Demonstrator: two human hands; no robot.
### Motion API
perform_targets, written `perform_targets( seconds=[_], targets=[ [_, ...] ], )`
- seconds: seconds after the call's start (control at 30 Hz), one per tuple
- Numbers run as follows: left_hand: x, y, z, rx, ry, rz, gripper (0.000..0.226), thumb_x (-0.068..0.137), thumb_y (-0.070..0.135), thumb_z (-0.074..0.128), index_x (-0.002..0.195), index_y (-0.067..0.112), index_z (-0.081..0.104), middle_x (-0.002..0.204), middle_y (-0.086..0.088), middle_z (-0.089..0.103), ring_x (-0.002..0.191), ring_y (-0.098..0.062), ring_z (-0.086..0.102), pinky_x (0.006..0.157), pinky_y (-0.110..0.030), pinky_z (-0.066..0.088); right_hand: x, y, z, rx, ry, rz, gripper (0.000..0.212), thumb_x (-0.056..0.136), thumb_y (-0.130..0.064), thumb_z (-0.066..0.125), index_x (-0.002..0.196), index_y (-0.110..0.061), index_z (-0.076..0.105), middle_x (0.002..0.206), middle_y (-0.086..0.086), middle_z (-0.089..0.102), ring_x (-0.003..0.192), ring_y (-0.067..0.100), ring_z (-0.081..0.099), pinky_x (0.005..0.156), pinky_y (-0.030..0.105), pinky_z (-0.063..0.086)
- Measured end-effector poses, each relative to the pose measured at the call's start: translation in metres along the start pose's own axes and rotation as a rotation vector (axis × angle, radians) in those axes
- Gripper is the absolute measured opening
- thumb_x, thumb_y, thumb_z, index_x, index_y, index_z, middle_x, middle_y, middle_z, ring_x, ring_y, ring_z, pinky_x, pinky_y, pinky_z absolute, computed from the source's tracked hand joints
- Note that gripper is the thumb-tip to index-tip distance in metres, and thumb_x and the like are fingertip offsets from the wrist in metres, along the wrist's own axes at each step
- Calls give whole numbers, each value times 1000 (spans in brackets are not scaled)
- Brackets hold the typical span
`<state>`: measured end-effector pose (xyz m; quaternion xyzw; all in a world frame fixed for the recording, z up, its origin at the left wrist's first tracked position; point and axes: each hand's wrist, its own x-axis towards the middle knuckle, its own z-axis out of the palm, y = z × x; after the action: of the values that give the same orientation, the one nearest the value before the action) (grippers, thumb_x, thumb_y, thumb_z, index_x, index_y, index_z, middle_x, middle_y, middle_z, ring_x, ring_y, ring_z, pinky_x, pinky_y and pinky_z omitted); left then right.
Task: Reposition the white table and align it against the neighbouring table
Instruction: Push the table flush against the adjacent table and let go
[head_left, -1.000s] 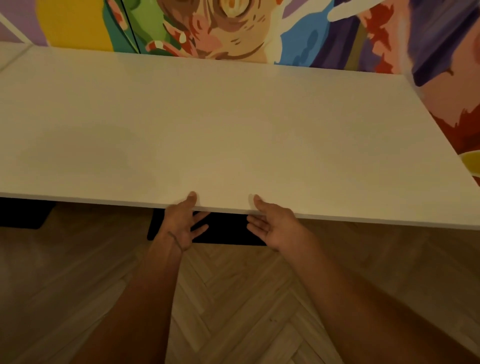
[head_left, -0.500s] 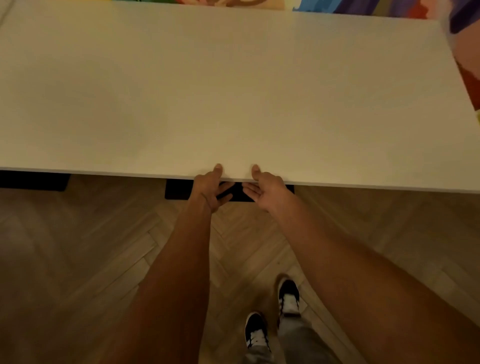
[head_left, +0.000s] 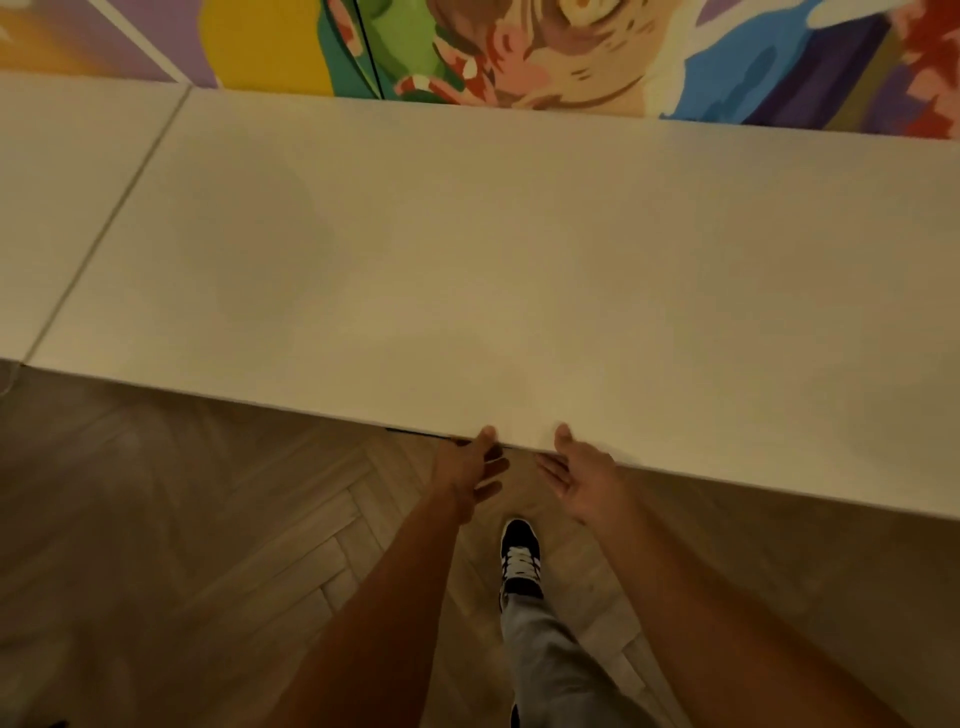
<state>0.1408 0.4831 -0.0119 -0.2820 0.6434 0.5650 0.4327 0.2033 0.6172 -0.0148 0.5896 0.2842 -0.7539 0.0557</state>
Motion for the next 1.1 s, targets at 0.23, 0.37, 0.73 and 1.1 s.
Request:
perform_targets(
  seconds=[0.23,0.37,0.73,1.1],
  targets=[
    [-24,3,-42,-70,-21,-45,33,106,34,55,135,18,54,112,-3,69,95,-18,68,82,-38,56,-13,1,11,-28,33,58,52,102,-35,54,143,-4,47,128,20,62,121,30,62,99,42,52],
    [-25,0,-85,-120,18,-73,33,105,35,56,133,16,56,121,-8,69,102,-21,69,92,-42,55,-18,8,19,-106,-40,161,59,102,-43,53,144,-3,45,135,20,60,123,31,59,105,43,49],
    [-2,33,-166,-291,-13,-132,50,107,35,52,150,11,46,132,-8,63,108,-21,66,75,-35,52,-20,36,115,-192,-29,177,57,97,-35,63,142,-5,46,125,23,63,106,32,65,85,43,55],
    [38,124,-273,-323,-38,-150,58,106,42,49,154,10,43,146,-15,54,110,-24,62,79,-32,55,-3,66,183,174,308,45,51,103,-36,55,144,-8,46,126,19,59,86,28,64,93,47,54]
  ],
)
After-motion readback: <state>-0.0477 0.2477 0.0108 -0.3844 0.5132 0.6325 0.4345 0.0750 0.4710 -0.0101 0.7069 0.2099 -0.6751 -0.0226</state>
